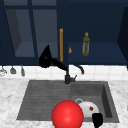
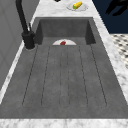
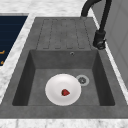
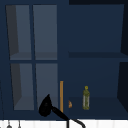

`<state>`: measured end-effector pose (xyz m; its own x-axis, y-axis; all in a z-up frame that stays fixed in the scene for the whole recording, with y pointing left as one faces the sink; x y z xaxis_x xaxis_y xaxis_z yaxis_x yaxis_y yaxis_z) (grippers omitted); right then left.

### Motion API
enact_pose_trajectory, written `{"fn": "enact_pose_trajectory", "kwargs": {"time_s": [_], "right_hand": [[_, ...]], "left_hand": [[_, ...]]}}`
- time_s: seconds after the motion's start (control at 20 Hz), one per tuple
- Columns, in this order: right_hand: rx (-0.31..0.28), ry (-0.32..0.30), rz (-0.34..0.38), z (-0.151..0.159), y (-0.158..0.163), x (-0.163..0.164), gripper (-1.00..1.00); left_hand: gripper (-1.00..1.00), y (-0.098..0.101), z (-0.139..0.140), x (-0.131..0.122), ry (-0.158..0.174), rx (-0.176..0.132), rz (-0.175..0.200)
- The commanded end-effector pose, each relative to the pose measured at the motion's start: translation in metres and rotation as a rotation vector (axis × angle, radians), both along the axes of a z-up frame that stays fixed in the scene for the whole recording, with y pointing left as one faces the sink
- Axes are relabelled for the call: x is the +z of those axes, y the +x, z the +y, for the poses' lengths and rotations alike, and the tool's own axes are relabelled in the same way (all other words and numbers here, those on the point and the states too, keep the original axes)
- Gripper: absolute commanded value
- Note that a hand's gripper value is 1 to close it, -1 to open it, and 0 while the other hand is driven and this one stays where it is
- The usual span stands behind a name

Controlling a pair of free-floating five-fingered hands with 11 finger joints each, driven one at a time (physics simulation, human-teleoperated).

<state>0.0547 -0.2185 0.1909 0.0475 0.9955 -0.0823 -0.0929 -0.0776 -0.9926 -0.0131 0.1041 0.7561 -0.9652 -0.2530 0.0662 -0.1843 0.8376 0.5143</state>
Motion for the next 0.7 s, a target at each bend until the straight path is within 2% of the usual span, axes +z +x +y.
{"fn": "enact_pose_trajectory", "kwargs": {"time_s": [0.0, 0.05, 0.2, 0.35, 0.65], "right_hand": [[0.0, 0.0, 0.0, 0.0, 0.0, 0.0, 0.0], [0.0, 0.0, 0.0, 0.0, 0.0, 0.0, 0.0], [0.0, 0.0, 0.0, 0.0, 0.0, 0.0, 0.0], [0.0, 0.0, 0.0, 0.0, 0.0, 0.0, 0.0], [0.0, 0.0, 0.0, 0.0, 0.0, 0.0, 0.0]], "left_hand": [[-1.0, -0.009, -0.019, 0.0, 0.0, 0.03, -0.005], [-1.0, -0.004, -0.024, -0.002, -0.014, 0.049, 0.013], [-1.0, -0.003, -0.026, -0.008, -0.054, 0.075, 0.072], [-1.0, -0.004, -0.024, -0.01, -0.056, 0.106, 0.073], [-1.0, -0.004, -0.025, -0.016, -0.063, 0.132, 0.105]]}}
